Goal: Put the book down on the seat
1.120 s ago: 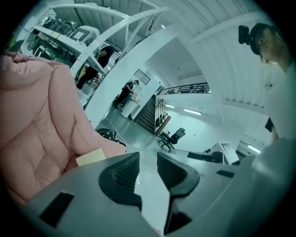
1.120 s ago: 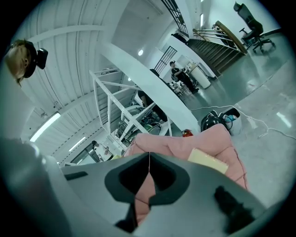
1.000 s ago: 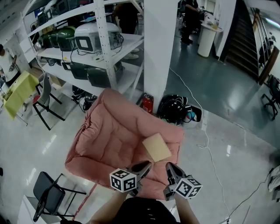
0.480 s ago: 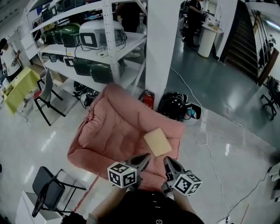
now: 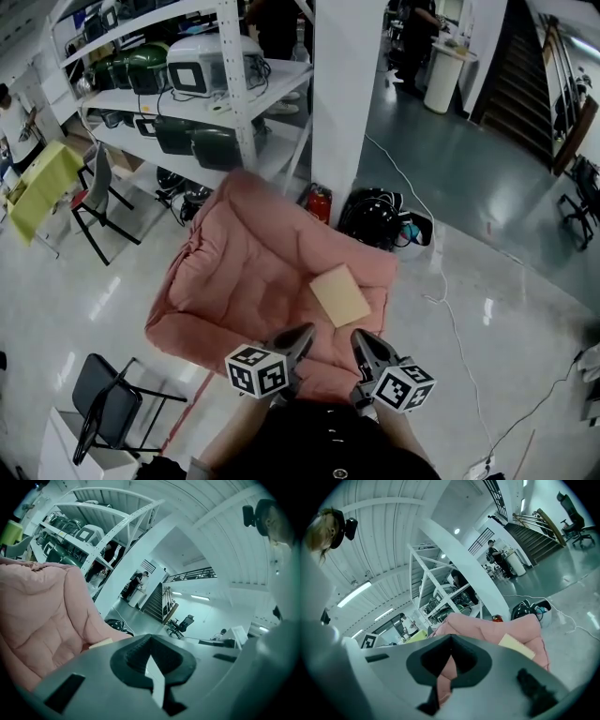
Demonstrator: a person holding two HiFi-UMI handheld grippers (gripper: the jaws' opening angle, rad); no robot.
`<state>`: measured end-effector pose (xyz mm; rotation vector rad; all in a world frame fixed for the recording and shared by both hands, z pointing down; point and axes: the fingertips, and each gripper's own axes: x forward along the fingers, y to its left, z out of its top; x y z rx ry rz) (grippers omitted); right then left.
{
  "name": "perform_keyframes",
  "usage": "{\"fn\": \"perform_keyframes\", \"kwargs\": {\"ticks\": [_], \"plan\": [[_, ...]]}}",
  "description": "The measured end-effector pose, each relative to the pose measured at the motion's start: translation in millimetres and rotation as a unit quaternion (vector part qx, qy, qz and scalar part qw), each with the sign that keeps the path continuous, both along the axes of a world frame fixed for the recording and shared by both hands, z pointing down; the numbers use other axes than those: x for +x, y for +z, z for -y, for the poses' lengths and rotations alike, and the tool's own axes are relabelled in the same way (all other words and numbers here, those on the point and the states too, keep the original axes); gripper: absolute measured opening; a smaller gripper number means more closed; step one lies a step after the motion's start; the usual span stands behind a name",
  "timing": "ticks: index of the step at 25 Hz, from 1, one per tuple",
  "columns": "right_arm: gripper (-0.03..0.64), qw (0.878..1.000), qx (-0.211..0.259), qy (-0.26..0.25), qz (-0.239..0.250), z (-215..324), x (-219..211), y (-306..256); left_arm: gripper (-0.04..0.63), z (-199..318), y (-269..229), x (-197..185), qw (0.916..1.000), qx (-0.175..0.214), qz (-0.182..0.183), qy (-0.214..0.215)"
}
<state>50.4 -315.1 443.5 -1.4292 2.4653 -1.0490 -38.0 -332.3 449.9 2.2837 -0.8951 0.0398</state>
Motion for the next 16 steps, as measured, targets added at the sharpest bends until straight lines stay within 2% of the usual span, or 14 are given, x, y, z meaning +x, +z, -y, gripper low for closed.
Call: {"fn": "perform_keyframes", "kwargs": {"ticks": [11, 16], "plan": [[0.012, 1.000, -0.021, -0.017, -0.014, -9, -7, 12, 0.009, -12, 17, -3, 0.9991, -0.040, -0.012, -0.004], [0.012, 0.999, -0.023, -0.020, -0.017, -5, -6, 13, 0.009, -11, 20, -2, 0.9989, -0.045, -0.010, -0.003]]}}
